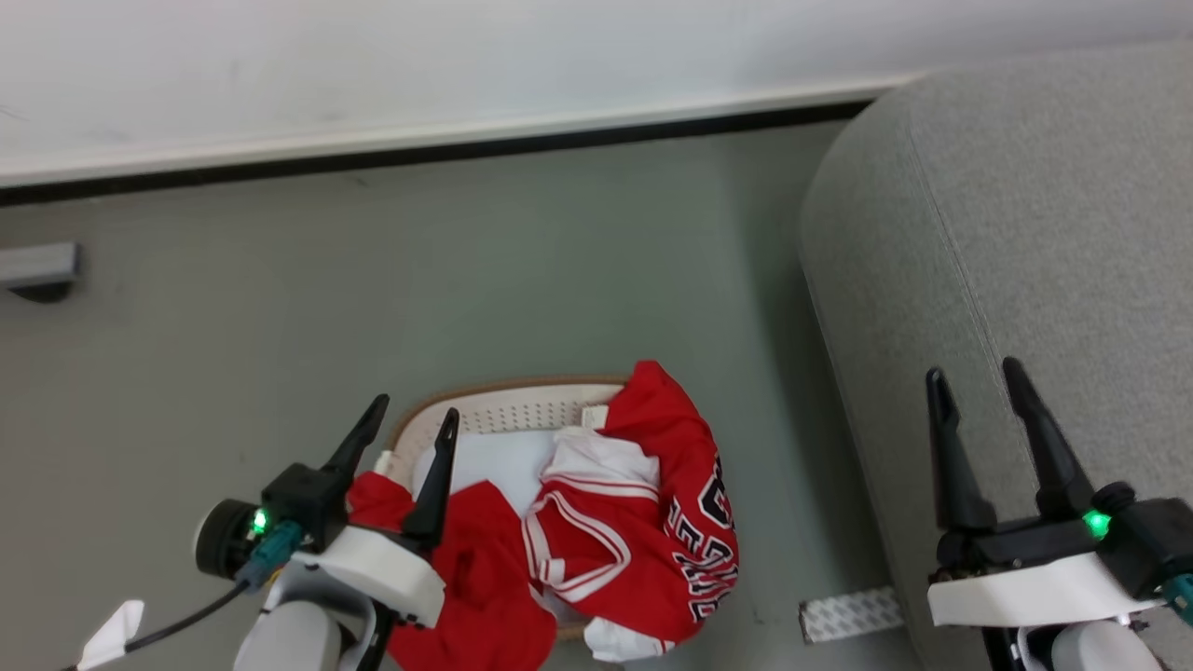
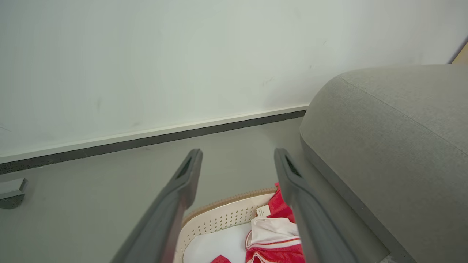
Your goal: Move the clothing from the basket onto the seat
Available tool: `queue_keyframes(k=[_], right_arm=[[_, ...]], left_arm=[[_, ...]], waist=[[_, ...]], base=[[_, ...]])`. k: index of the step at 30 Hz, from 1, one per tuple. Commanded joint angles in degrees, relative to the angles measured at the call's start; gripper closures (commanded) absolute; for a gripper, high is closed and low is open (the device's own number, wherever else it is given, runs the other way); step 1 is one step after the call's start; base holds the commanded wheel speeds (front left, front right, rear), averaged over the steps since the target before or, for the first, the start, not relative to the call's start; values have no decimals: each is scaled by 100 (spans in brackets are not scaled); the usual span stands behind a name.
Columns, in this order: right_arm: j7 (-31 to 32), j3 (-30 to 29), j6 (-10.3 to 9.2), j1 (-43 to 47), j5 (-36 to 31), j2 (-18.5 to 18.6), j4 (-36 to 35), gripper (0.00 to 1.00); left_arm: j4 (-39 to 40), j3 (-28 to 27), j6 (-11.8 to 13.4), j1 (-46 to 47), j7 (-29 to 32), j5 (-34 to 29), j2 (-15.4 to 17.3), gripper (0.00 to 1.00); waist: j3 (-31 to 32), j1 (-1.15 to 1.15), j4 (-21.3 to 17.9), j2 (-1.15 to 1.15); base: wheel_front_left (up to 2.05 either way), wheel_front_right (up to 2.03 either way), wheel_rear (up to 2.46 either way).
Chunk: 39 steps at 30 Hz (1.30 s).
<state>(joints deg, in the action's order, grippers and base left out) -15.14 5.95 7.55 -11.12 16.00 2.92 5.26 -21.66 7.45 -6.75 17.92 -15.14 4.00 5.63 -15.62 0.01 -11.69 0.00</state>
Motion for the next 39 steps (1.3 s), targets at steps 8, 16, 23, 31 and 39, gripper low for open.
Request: queue_keyframes(k=[8,16,23,31,39], right_arm=[[-1,-164,-12,-314,314,-2,-249,0],[-1,16,-12,-560,577,-4,-353,0],[-1,201,-12,-707,825,-4,-458,0],[-1,371,-12,-878,1049,-3,-520,0],[-1,403,-12,-940,1189,-4,-588,0]], left_arm=[[-1474,493,-69,991,351,-245,358,0],[-2734,1233,-65,1849,1114,-262,633,0],[-3704,1948,-67,2505,1739,-300,963,0],[-4499,2674,-68,3115,2354,-543,1276,0],[-4860,3296,-68,3463,2842,-817,1274,0]], waist=[[-858,-1,-518,0],[-1398,-1,-893,0],[-1917,-1,-1224,0],[-2404,-1,-1541,0],[-2778,-1,-1719,0]], base=[[0,0,0],[0,0,0],[0,0,0],[0,0,0],[0,0,0]])
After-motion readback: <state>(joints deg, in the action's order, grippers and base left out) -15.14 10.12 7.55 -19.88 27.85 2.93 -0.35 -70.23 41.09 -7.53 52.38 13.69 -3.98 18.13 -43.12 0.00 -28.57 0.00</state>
